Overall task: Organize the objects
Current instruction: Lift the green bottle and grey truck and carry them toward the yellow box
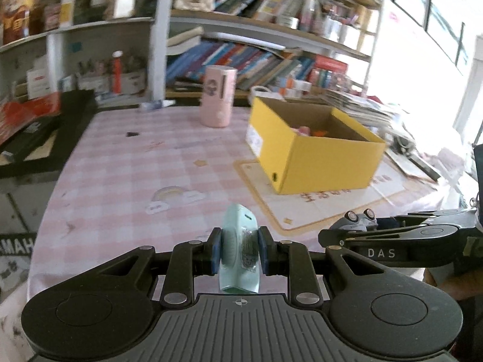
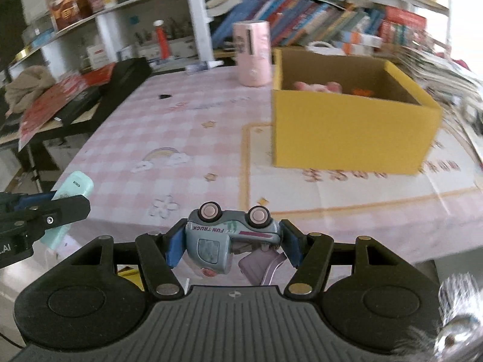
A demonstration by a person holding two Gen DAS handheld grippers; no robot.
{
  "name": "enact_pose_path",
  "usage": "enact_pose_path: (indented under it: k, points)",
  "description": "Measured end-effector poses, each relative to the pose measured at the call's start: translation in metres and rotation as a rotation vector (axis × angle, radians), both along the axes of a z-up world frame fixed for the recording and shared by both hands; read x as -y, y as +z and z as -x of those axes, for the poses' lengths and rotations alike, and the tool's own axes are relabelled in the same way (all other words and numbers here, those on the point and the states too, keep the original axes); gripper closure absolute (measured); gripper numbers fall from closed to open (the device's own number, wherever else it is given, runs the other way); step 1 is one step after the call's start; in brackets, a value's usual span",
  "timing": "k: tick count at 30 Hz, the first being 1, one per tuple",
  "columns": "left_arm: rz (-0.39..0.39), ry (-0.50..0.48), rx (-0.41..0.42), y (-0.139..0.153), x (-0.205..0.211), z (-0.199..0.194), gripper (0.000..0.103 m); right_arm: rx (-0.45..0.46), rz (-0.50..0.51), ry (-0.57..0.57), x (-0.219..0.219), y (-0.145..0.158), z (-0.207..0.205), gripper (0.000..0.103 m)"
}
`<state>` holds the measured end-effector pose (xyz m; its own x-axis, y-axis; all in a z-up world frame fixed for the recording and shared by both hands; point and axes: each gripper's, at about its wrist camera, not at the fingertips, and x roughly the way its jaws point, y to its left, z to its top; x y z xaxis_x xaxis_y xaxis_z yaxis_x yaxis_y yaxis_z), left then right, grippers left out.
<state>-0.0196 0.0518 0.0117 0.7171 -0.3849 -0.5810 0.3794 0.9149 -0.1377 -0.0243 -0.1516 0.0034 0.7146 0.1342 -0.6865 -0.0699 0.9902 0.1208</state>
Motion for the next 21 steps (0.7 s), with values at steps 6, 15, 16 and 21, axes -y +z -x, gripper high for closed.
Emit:
enact_pose_path:
  k: [6,15,16,21]
  points:
    - [0.003,-0.098,0.006,0.001,0.026,-0.001,0.080,0.001,0.007,-0.092,0.026,0.002,0.019,0.042]
    - [-0.002,-0.202,0.002,-0.002,0.064,-0.008,0.080,-0.009,0.010,-0.201,0.062,0.001,0.036,0.042]
    - [-0.002,-0.209,0.001,-0.002,0.068,-0.009,0.080,-0.011,0.010,-0.208,0.065,0.001,0.036,0.042]
    - [-0.005,-0.234,0.000,-0.002,0.084,-0.016,0.080,-0.017,0.009,-0.232,0.082,0.000,0.035,0.042]
